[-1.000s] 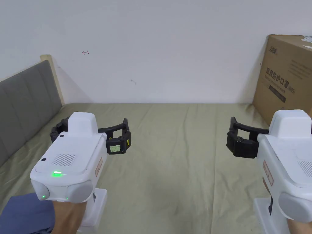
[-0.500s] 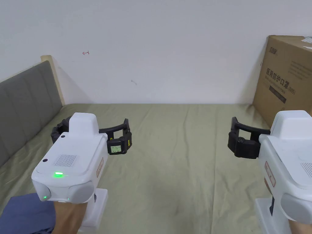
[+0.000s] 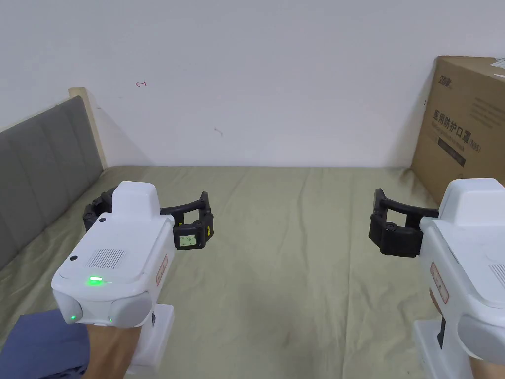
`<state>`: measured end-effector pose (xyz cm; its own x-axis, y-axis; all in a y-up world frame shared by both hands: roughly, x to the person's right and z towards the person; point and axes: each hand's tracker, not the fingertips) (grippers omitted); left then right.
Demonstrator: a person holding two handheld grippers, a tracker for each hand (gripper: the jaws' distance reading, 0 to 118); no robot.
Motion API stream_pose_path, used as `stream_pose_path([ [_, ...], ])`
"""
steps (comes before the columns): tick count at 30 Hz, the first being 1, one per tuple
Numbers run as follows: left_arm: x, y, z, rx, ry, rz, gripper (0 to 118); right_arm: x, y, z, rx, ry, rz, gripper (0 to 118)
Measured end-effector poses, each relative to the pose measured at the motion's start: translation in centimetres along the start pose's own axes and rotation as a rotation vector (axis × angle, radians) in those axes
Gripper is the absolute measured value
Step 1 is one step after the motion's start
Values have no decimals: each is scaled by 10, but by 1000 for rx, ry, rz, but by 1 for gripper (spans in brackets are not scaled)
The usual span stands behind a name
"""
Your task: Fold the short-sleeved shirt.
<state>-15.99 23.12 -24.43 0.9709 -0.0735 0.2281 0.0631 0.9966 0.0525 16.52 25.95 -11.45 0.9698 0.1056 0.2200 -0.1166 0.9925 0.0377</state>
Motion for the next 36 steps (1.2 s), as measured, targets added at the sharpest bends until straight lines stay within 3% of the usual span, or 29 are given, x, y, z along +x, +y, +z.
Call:
stream_pose_path([
  [36,3,0,3,0,-3,-20,118,-2,-1,0,-7,9,-5,118],
])
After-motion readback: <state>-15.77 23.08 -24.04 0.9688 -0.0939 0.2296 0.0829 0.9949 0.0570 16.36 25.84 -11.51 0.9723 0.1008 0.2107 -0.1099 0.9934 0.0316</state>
